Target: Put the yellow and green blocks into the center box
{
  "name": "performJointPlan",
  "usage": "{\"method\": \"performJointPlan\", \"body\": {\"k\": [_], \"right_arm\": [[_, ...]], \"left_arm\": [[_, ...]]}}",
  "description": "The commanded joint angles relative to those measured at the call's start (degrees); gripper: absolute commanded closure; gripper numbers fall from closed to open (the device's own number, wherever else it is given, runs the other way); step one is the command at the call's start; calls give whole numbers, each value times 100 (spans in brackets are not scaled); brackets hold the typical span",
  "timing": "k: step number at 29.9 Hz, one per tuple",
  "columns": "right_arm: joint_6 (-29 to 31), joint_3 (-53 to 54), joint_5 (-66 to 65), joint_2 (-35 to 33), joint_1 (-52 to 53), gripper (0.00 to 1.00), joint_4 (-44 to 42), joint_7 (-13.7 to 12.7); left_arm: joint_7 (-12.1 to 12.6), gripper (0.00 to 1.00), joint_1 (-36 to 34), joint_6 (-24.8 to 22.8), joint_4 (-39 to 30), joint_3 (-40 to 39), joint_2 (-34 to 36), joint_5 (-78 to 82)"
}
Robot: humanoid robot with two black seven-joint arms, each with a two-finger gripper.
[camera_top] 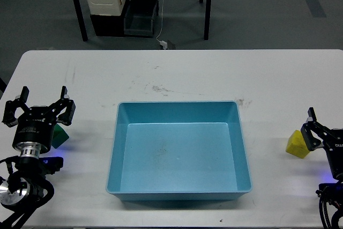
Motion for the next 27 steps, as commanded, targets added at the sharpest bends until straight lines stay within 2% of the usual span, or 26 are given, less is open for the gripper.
{"method": "performJointPlan", "body": {"k": [1, 6, 10, 14, 19, 21, 25, 27], "right_arm": [[469, -45, -24, 20, -76, 0, -27, 44], [528, 52, -190, 20, 11, 0, -201, 53], [528, 394, -1120, -287, 503, 0, -483, 62], [528, 850, -3541, -822, 968, 0, -536, 79], [-372, 1045, -6286, -1078, 1557, 0, -484, 79], [-452, 1027, -6921, -1131, 1812, 0, -484, 79], [-391, 625, -8756, -1639, 2357, 0, -466, 88], [-382, 63, -9706, -2078, 2752, 0, -466, 219]], "left_arm": [[9, 0, -9, 45, 9, -37, -2, 0], [10, 0, -9, 63, 18, -37, -2, 0], [1, 0, -9, 63, 18, -37, -2, 0], [-8, 0, -9, 63, 18, -46, -11, 0], [-8, 0, -26, 63, 18, -72, -11, -8], [-8, 0, -26, 63, 18, -72, -11, -8], [-17, 0, -18, 63, 18, -63, -11, -8], [-17, 0, -9, 63, 18, -72, -11, -8]]}}
